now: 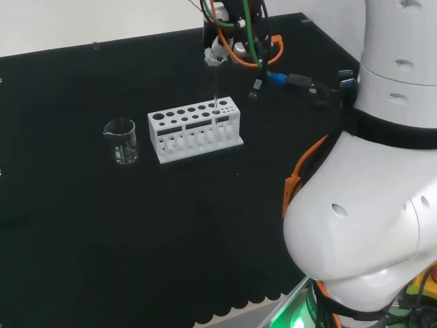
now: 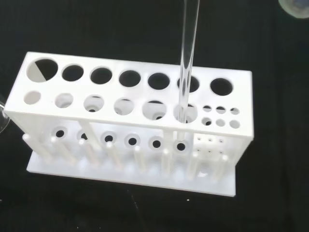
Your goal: Put the glass rod back on the white test tube rack.
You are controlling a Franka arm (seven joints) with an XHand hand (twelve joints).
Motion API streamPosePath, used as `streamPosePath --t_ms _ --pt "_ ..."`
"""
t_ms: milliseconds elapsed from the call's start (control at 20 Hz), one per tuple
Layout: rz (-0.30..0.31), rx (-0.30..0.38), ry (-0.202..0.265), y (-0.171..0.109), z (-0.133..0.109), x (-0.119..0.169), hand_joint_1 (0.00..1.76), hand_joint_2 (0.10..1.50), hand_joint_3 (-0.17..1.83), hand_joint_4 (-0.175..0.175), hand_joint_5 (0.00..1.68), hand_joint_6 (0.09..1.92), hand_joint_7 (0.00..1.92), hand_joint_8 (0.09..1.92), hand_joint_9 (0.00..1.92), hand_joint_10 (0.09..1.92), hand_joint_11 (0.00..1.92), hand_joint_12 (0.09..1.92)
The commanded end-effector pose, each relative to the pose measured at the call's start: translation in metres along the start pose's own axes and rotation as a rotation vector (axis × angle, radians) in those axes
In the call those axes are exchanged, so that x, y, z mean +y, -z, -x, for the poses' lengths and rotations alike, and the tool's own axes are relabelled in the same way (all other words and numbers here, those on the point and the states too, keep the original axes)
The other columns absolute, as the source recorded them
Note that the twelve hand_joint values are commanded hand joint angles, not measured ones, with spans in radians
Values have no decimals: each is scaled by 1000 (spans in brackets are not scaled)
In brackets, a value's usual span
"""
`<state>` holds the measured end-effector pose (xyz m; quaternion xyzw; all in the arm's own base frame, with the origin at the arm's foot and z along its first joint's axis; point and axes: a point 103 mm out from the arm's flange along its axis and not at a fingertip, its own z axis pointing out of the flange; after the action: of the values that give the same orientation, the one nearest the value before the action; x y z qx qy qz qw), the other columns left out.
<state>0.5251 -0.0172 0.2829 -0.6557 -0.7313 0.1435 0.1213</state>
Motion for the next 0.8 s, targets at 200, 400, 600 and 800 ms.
streamPosePath --t_ms 200,400,600,800 --pt "-16 -10 35 -8 -9 26 1184 1186 -175 -175 1012 989 1571 544 1810 255 1628 581" --pt "-12 -24 32 -6 -5 30 1184 1186 -175 -175 1011 990 1571 543 1810 255 1628 581" --pt "-18 -18 28 -7 -1 31 1184 1186 -175 -175 1011 990 1570 543 1810 254 1628 581" --pt "-19 -10 25 -7 3 31 1184 1186 -175 -175 1011 990 1570 543 1810 254 1628 581"
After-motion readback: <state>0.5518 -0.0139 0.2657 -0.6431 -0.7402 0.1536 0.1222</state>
